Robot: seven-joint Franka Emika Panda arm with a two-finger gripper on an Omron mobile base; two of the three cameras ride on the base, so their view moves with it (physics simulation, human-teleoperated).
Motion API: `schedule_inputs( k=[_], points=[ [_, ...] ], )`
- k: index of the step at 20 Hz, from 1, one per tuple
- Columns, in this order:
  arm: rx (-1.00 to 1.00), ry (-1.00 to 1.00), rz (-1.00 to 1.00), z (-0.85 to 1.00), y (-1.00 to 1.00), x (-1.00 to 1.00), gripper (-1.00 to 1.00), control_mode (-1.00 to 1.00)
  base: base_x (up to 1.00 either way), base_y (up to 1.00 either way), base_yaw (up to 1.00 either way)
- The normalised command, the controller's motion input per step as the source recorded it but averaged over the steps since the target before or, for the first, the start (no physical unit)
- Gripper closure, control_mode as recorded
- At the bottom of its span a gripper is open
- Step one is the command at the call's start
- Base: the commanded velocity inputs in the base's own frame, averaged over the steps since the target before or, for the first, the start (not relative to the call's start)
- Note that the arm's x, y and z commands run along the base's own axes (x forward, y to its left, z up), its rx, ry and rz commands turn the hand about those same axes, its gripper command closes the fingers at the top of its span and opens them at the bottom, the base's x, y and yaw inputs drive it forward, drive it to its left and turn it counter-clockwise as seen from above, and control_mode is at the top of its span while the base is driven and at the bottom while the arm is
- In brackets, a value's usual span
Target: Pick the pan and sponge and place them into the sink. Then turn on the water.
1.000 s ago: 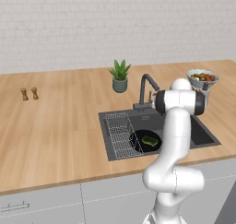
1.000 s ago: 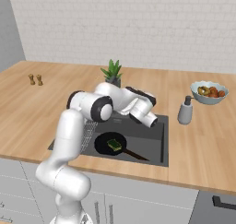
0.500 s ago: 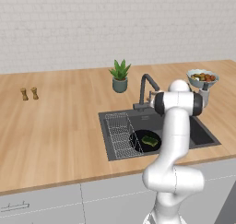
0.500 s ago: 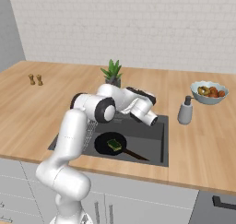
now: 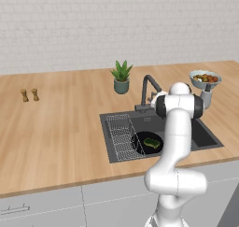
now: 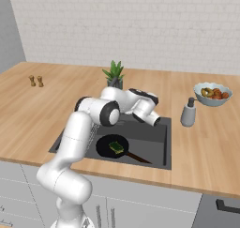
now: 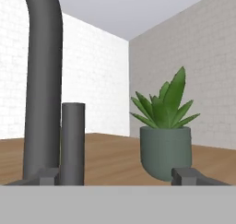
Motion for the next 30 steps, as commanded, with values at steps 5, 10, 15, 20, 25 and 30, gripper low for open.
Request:
schedule_inputs(
  k=[5, 10, 15, 20, 25, 30],
  points=[
    [0.01, 0.00, 0.00, 0.00, 0.00, 0.01, 1.00, -1.00, 0.00, 0.00, 0.00],
    [0.01, 0.00, 0.00, 0.00, 0.00, 0.02, 1.00, -1.00, 0.00, 0.00, 0.00],
    [0.02, 0.00, -0.01, -0.01, -0.04, 0.04, 1.00, -1.00, 0.00, 0.00, 0.00],
    [0.06, 0.02, -0.10, -0.02, -0.27, 0.10, 1.00, -1.00, 0.00, 0.00, 0.00],
    [0.11, 0.08, -0.22, -0.10, -0.67, 0.23, 1.00, -1.00, 0.00, 0.00, 0.00],
    [0.06, 0.12, -0.32, -0.24, -0.82, 0.24, 1.00, -1.00, 0.00, 0.00, 0.00]
  ],
)
